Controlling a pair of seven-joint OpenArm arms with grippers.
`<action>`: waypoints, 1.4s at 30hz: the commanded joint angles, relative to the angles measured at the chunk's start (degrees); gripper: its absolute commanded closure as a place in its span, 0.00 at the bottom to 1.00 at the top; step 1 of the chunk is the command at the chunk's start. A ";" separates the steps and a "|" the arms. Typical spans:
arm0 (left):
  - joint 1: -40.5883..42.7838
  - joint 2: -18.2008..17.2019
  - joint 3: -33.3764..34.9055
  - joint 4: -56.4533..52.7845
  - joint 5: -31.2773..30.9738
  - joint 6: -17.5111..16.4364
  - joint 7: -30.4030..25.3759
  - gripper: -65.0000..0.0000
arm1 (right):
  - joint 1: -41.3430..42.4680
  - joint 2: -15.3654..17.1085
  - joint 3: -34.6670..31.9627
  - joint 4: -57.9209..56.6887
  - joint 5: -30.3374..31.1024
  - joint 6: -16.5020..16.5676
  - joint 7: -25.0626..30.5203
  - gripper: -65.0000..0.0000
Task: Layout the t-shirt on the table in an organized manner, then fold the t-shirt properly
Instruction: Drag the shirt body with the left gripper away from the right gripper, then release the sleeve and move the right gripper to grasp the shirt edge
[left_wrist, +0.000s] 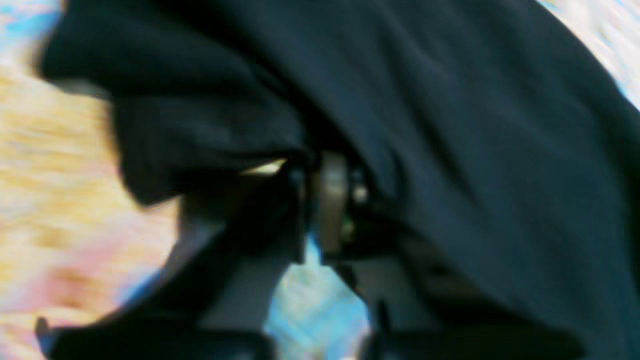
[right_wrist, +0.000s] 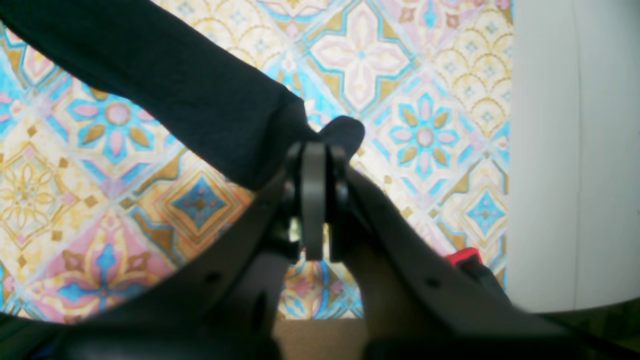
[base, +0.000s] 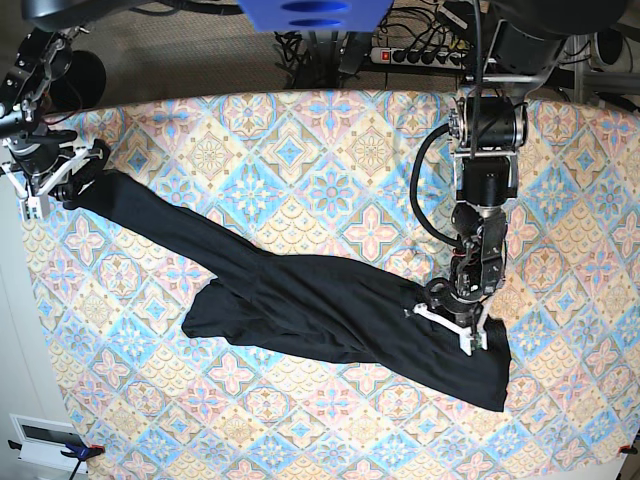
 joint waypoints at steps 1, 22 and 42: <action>-0.53 0.30 0.16 2.65 -0.33 -0.15 0.85 1.00 | 0.38 1.16 0.63 1.04 0.62 -0.08 1.11 1.00; 32.61 -18.87 -11.09 64.98 -19.14 -0.50 26.17 1.00 | 0.46 1.16 0.19 0.60 0.36 -0.08 1.11 1.00; 42.90 -30.29 -27.97 62.51 -23.80 -6.31 26.96 1.00 | -1.82 1.25 -1.22 1.13 0.62 -0.08 1.11 1.00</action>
